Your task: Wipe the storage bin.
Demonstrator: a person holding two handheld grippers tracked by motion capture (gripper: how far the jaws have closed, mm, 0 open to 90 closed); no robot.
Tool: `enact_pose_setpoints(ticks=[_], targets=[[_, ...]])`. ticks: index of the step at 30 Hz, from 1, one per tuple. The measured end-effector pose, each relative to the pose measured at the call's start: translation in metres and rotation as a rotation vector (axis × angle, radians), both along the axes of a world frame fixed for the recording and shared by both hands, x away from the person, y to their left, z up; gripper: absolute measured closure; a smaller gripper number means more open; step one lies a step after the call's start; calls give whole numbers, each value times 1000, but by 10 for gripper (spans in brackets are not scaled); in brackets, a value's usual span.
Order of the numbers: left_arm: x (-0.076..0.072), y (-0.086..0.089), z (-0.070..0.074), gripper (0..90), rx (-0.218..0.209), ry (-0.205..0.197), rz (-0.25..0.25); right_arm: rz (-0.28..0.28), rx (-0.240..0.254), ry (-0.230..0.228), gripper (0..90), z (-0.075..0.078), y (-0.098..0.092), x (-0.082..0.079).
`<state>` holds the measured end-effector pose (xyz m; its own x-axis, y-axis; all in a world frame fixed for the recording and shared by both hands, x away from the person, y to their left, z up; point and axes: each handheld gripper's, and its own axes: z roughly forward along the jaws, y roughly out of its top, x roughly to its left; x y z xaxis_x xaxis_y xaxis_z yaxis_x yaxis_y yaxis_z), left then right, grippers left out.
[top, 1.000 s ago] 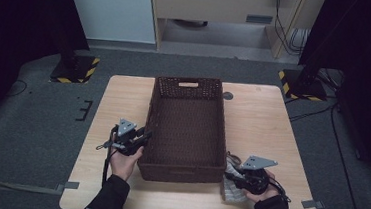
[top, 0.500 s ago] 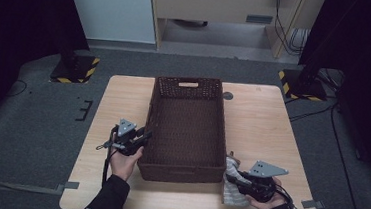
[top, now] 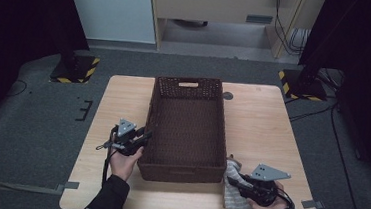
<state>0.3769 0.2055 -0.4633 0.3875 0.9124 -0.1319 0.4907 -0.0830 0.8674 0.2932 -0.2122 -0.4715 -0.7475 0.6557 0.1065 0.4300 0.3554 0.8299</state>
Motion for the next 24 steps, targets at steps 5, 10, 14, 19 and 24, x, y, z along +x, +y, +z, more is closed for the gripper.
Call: enact_pose_setpoints(ticks=[5, 10, 14, 19, 24], targets=[[0, 0, 0, 644, -3, -1, 0, 13, -69, 56, 733, -15, 7, -1], [0, 1, -1, 632, -6, -2, 0, 12, -122, 104, 733, -26, 12, 3], [0, 1, -1, 618, -11, -5, 0, -3, -109, 98, 733, -22, 8, 4], [0, 1, -1, 618, -12, -9, -4, -91, -47, 36, 731, -7, -15, 7], [0, 2, -1, 619, -9, -10, -7, -214, -29, 20, 730, -3, -47, 11]])
